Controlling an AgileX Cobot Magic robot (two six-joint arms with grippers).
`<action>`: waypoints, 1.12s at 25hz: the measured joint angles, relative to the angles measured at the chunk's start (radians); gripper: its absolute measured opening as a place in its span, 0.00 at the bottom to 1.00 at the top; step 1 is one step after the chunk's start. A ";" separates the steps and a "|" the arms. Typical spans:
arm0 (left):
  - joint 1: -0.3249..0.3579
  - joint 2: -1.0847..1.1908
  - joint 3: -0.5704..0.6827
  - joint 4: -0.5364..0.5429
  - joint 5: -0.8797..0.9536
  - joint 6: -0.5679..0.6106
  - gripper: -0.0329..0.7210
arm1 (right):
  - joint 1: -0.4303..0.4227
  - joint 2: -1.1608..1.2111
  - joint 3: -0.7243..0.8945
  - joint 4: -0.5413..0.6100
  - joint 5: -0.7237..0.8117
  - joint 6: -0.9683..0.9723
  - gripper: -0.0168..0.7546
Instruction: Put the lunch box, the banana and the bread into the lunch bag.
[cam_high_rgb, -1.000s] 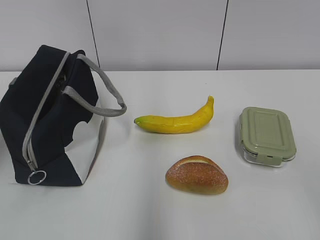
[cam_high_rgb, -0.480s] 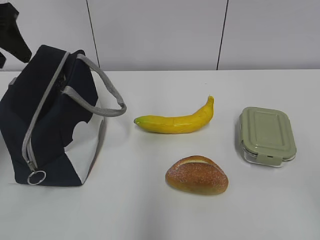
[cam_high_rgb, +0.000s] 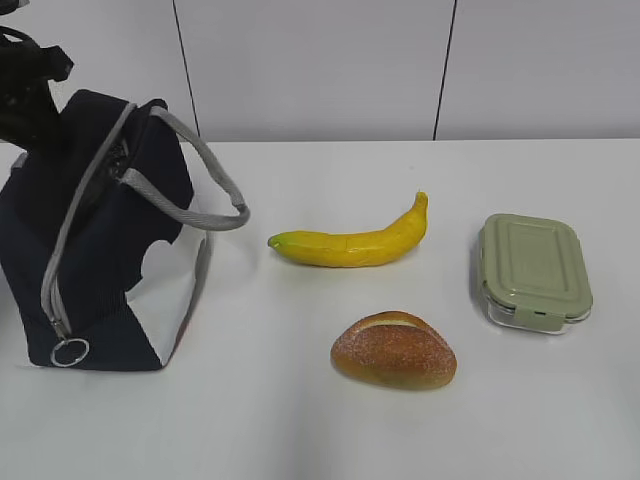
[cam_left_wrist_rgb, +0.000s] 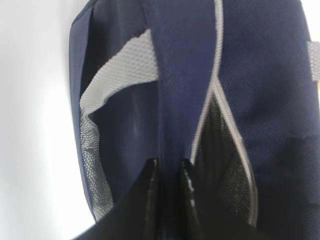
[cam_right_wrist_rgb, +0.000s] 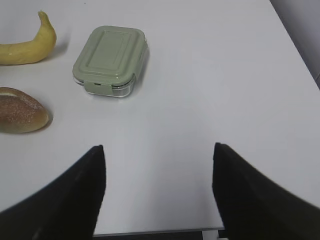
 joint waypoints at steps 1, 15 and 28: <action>0.000 0.000 -0.002 0.000 -0.003 0.000 0.10 | 0.000 0.000 0.000 0.000 0.000 0.000 0.70; 0.000 0.000 -0.004 -0.061 0.003 0.000 0.03 | 0.000 0.000 0.000 0.003 0.000 0.000 0.70; 0.000 0.000 -0.004 -0.152 0.022 0.004 0.03 | 0.000 0.173 -0.070 0.048 -0.030 0.000 0.70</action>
